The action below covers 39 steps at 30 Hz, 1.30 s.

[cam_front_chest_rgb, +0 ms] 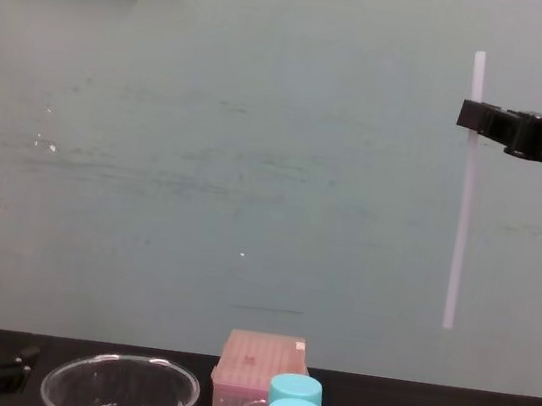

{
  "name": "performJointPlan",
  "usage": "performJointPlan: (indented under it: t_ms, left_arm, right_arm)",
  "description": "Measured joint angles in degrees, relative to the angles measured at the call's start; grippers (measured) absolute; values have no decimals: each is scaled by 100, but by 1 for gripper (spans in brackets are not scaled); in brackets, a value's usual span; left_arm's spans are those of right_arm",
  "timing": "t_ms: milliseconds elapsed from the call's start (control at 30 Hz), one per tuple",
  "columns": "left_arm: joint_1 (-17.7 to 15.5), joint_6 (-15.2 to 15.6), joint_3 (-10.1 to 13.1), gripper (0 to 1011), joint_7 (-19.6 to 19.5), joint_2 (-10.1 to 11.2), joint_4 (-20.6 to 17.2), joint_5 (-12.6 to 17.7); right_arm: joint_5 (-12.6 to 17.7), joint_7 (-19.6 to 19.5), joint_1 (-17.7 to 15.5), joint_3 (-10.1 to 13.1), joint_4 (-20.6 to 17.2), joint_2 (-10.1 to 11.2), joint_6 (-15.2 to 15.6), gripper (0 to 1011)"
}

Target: Pick up the stirring rod with one hand, then place it down.

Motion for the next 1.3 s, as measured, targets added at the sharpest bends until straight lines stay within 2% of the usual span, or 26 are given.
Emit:
performJointPlan:
  t_ms: [1300]
  left_arm:
    - [0,0,0,1005,0,0,0,0]
  right_arm:
    - [0,0,0,0,0,0,0,64]
